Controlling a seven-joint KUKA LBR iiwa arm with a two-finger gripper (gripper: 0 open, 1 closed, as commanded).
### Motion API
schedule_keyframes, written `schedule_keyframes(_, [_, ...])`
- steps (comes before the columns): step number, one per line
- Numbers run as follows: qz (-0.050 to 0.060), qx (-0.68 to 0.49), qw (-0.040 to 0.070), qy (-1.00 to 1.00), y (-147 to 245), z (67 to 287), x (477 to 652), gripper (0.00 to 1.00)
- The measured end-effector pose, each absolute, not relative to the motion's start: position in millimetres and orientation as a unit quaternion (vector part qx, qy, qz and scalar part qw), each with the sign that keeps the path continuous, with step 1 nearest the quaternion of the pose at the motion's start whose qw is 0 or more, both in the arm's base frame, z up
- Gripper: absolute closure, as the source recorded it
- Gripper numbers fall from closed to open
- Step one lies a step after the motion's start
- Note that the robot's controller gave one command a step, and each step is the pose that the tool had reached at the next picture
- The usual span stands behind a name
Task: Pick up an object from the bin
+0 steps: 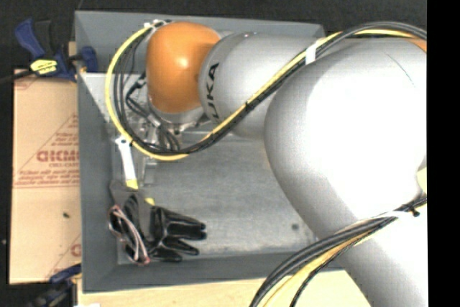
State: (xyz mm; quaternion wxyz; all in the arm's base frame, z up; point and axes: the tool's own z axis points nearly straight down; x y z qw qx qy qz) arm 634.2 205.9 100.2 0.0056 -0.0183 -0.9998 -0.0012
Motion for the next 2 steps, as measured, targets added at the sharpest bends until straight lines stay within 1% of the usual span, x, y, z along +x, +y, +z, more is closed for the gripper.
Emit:
schedule_keyframes(1, [0.000, 0.230, -0.003, -0.973, 169.9, 70.3, 529.5, 0.00])
schedule_keyframes(2, [0.000, 0.230, 0.004, -0.973, 228.1, 73.5, 649.4, 1.00])
